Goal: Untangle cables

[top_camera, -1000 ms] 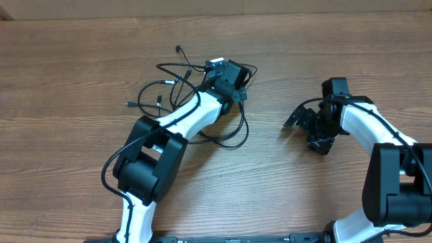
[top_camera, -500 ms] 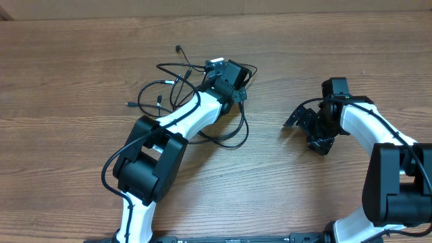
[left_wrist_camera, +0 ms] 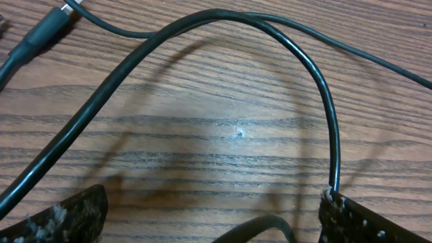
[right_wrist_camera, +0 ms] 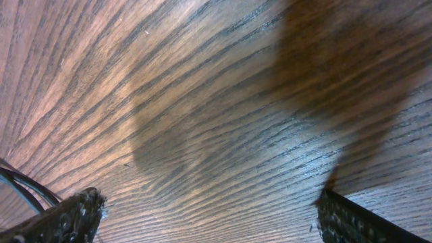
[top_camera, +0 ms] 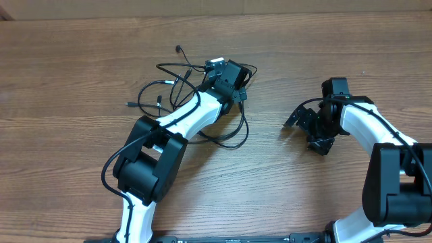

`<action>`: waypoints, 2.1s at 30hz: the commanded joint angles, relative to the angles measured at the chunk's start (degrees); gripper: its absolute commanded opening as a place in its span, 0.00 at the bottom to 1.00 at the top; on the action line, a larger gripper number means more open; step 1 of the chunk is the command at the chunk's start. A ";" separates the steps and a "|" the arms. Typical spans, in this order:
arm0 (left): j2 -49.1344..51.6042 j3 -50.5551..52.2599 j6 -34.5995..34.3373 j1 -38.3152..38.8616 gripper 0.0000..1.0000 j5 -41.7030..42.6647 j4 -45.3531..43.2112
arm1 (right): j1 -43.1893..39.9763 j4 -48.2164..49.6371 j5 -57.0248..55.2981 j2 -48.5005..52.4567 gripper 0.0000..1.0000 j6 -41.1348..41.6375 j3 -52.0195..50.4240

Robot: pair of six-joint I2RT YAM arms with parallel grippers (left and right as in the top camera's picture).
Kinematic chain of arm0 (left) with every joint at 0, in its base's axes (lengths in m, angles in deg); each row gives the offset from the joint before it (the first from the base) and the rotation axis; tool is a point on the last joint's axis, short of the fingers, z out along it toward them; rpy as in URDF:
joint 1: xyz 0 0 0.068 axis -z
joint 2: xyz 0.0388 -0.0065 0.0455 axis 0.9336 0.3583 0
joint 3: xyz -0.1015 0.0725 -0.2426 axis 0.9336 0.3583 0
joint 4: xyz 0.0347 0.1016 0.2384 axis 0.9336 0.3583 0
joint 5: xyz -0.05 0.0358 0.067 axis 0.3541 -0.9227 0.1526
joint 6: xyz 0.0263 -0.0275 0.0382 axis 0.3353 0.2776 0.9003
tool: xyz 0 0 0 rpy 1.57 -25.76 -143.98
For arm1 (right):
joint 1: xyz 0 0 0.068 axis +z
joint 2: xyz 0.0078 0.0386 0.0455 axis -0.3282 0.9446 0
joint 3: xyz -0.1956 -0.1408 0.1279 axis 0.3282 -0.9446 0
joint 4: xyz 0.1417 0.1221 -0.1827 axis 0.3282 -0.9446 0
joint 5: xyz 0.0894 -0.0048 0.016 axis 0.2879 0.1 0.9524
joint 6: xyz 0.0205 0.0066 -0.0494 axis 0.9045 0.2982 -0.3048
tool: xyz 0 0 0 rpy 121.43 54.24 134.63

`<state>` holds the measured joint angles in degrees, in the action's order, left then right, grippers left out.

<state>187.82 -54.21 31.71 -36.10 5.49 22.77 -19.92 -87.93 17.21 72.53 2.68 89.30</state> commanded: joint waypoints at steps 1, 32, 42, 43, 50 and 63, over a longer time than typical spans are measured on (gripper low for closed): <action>0.46 0.20 -0.35 0.11 1.00 -0.57 0.15 | 0.37 0.48 1.77 2.49 1.00 -0.04 -2.67; 0.46 0.20 0.28 0.07 0.99 -0.66 1.66 | 0.37 0.48 1.77 2.49 1.00 -0.04 -2.67; 0.46 0.20 0.31 -0.48 0.92 -1.03 -1.31 | 0.37 0.48 1.77 2.49 1.00 -0.04 -2.67; 0.46 0.20 0.33 -0.48 0.72 -1.05 -1.29 | 0.37 0.48 1.77 2.49 1.00 -0.04 -2.67; 0.48 0.20 0.28 -0.70 0.04 -1.07 -1.53 | 0.37 0.48 1.77 2.49 1.00 -0.04 -2.67; 0.48 0.20 0.31 -0.76 0.41 -1.60 -3.80 | 0.37 0.48 1.77 2.49 1.00 -0.04 -2.67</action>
<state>187.84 -54.17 32.34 -36.16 5.25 19.32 -19.92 -87.95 17.21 72.53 2.65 89.30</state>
